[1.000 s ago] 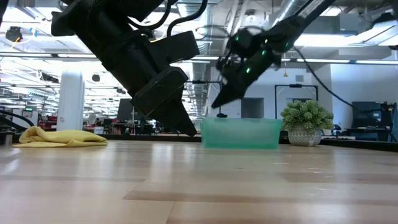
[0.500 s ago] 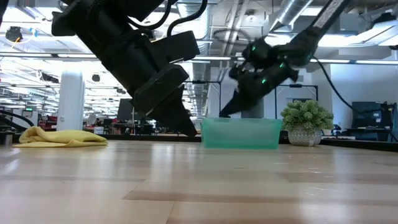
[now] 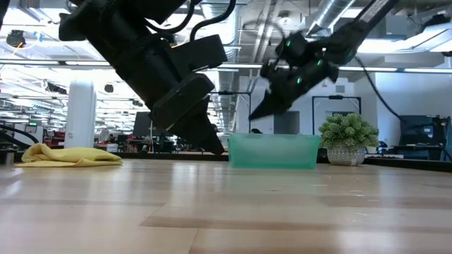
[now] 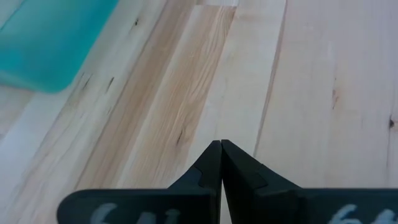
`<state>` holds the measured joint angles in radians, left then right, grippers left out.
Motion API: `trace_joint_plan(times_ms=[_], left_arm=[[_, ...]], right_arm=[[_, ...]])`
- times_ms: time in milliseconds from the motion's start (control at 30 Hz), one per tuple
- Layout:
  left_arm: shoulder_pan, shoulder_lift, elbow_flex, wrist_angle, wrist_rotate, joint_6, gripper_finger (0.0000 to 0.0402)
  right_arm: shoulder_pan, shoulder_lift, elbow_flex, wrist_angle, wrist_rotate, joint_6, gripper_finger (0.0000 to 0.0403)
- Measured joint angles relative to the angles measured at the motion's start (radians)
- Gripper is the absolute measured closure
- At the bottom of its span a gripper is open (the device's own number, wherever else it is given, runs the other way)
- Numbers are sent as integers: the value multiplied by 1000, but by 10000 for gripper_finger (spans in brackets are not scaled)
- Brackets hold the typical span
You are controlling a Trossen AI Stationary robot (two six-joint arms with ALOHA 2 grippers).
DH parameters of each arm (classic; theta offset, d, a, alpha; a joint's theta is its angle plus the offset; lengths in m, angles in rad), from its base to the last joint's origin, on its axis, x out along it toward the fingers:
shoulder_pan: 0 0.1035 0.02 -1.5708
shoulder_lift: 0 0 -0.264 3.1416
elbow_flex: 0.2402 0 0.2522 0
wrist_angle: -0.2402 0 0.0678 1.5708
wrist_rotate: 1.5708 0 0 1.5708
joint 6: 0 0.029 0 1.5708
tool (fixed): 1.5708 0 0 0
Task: Fold microfiber towels
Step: Fold the yellow microfiber cloth
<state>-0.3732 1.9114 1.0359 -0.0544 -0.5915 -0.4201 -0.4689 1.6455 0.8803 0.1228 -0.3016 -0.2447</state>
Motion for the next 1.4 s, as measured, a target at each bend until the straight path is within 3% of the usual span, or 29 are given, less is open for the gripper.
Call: trace_joint_plan(times_ms=[167,267,467,600,700,833,967,1100,1200,1400], left_arm=[[-9,0,0,0,-2,-26,401],[-17,-6,0,-29,-73,-86,401],[-22,-117,30,-434,-169,-392,401],[-11,-191,31,-725,-169,-640,401],[41,-236,21,-970,-107,-847,398],[117,-252,-8,-1193,23,-1015,374],[195,-250,-64,-1202,147,-1058,330],[262,-250,-140,-1091,183,-1029,281],[287,-249,-192,-985,195,-976,252],[287,-251,-221,-917,224,-915,227]], right_arm=[[57,-186,-73,-22,15,1,393],[139,-292,-158,-18,15,21,391],[393,-434,-338,-29,24,96,390],[592,-443,-419,2,133,201,390],[735,-395,-450,60,253,273,390],[874,-310,-460,127,356,370,390],[982,-216,-460,198,402,454,390],[1058,-127,-452,282,516,436,390],[1069,-131,-428,199,638,424,390],[1072,-319,-411,-110,870,533,390]])
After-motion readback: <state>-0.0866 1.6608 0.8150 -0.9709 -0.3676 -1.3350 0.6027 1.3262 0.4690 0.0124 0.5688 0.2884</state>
